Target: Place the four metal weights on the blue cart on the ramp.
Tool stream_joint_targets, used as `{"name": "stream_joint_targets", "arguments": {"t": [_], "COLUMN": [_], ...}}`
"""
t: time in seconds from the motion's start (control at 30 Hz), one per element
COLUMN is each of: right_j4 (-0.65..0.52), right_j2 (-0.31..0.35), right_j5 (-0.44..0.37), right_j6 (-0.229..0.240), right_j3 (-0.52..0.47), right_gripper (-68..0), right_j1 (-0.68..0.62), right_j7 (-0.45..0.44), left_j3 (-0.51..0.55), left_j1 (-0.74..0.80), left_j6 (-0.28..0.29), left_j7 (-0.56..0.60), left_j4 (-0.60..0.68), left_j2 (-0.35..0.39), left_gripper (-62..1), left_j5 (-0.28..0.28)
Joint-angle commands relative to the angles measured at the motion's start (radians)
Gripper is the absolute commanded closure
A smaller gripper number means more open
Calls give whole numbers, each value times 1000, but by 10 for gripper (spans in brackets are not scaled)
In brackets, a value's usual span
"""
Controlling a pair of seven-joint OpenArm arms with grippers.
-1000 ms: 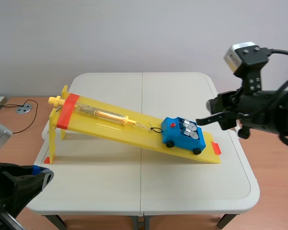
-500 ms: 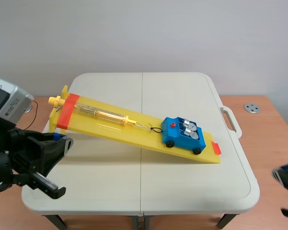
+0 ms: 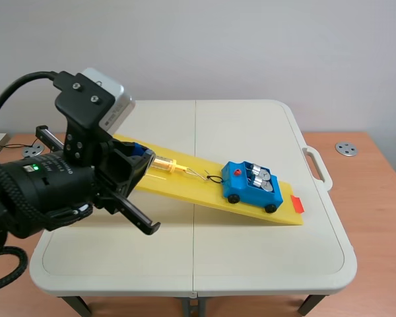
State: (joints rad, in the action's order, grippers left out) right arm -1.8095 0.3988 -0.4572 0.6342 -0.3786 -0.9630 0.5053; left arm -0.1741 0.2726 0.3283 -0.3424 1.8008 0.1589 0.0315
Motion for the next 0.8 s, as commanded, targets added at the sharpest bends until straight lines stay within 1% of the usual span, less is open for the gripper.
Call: {"name": "stream_joint_targets", "arguments": {"t": [0.0, 0.17, 0.3, 0.37, 0.4, 0.77], "right_j4": [-103, -103, -103, -103, -103, -103], "right_j2": [39, 32, 22, 22, 22, 22], "right_j5": [-44, -44, -44, -44, -44, -44], "right_j6": [34, 41, 45, 45, 45, 45], "right_j3": [-47, -48, -48, -48, -48, -48], "right_gripper": [-6, -6, -6, -6, -6, -6], "right_j1": [-8, -23, -23, -23, -23, -23], "right_j7": [-110, -111, -115, -115, -115, -116], "left_j3": [11, 5, 5, 5, 5, 5], "left_j1": [-55, -144, -195, -209, -214, -218], "left_j6": [-63, -127, -167, -187, -188, -188], "left_j7": [126, 136, 137, 137, 137, 143], "left_j4": [15, -93, -158, -180, -188, -200], "left_j2": [-39, -79, -81, -81, -81, -81], "left_gripper": [-29, -29, -29, -29, -29, -29], "left_j5": [-2, 67, 71, 82, 89, 89]}}
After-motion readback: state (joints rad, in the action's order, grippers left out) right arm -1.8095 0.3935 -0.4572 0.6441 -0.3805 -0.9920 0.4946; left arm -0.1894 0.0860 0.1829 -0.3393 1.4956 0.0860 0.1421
